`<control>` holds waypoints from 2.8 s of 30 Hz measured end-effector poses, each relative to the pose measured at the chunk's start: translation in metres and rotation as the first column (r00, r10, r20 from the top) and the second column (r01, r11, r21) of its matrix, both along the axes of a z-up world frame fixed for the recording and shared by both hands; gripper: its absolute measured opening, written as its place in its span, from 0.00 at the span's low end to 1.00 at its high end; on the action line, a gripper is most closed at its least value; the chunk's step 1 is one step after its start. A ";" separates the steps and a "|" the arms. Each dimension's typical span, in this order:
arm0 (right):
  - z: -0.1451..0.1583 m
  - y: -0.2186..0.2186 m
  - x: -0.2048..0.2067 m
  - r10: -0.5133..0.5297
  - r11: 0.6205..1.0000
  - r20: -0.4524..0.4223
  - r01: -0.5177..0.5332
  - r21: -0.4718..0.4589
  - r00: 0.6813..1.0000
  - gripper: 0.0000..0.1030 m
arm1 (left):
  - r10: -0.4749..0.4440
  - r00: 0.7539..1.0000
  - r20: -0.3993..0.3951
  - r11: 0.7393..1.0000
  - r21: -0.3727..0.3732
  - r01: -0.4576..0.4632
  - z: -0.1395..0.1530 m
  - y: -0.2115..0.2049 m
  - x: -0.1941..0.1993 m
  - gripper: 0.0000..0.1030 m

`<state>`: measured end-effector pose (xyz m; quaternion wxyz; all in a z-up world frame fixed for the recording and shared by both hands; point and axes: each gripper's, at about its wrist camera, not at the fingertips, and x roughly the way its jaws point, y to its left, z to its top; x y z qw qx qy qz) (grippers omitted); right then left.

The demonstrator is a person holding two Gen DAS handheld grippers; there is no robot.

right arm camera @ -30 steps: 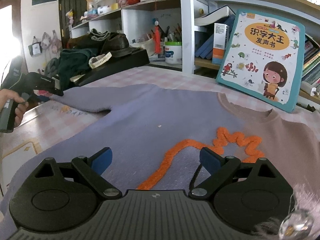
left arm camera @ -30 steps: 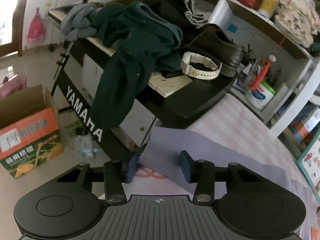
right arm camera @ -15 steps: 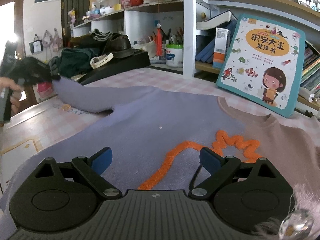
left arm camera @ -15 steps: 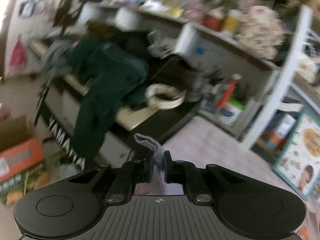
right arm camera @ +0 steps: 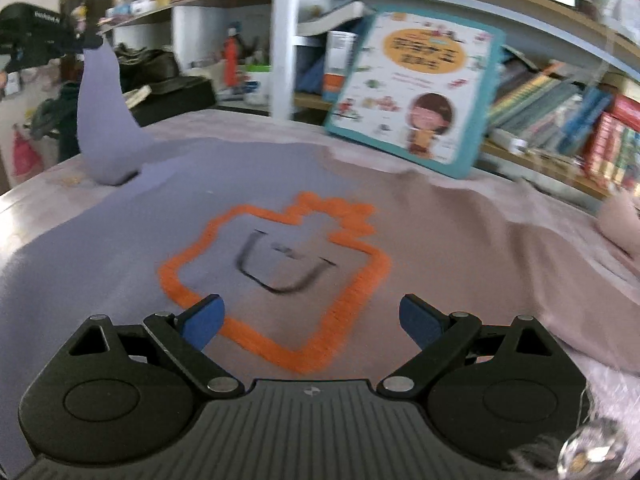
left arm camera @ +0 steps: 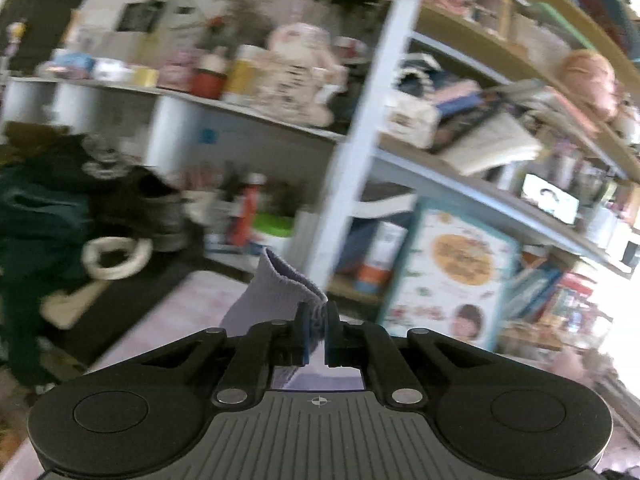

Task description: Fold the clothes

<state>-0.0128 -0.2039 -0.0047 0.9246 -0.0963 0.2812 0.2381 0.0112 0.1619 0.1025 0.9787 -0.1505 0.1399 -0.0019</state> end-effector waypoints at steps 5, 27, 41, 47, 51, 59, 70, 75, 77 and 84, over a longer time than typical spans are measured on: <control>-0.001 -0.033 -0.002 -0.080 0.997 0.001 0.080 0.024 0.997 0.92 | -0.109 0.994 0.011 0.994 0.022 0.109 0.006 -0.046 0.024 0.03; -0.011 -0.053 0.008 -0.110 0.988 -0.095 0.119 0.100 0.989 0.99 | -0.414 0.910 -0.022 0.909 -0.062 0.413 -0.007 -0.207 0.106 0.03; -0.012 -0.053 0.008 -0.108 0.988 -0.096 0.118 0.102 0.989 1.00 | -0.466 0.878 -0.111 0.885 -0.071 0.461 -0.039 -0.243 0.116 0.11; -0.012 -0.052 0.008 -0.109 0.989 -0.094 0.118 0.093 0.990 1.00 | -0.450 0.887 -0.097 0.893 -0.055 0.447 -0.036 -0.231 0.103 0.67; -0.012 -0.050 0.008 -0.111 0.990 -0.090 0.118 0.077 0.990 1.00 | -0.441 0.892 -0.104 0.895 0.019 0.445 -0.035 -0.211 0.078 0.67; -0.013 -0.046 0.008 -0.117 0.992 -0.080 0.121 0.046 0.990 1.00 | -0.255 0.946 -0.200 0.944 0.160 0.288 -0.061 -0.136 0.015 0.67; -0.009 -0.052 -0.001 -0.192 0.980 -0.045 0.195 0.051 0.980 0.99 | -0.151 0.945 -0.291 0.955 0.203 0.215 -0.096 -0.094 -0.035 0.63; -0.005 -0.070 -0.013 -0.296 0.953 -0.044 0.298 0.047 0.954 0.92 | -0.174 0.938 -0.300 0.964 0.144 0.225 -0.100 -0.079 -0.027 0.60; -0.002 -0.080 -0.015 -0.336 0.940 -0.045 0.338 0.044 0.941 0.82 | -0.181 0.931 -0.316 0.959 0.152 0.238 -0.101 -0.077 -0.020 0.51; -0.001 -0.103 -0.015 -0.417 0.906 -0.092 0.422 0.044 0.904 0.52 | -0.149 0.924 -0.352 0.951 0.205 0.232 -0.113 -0.073 -0.001 0.34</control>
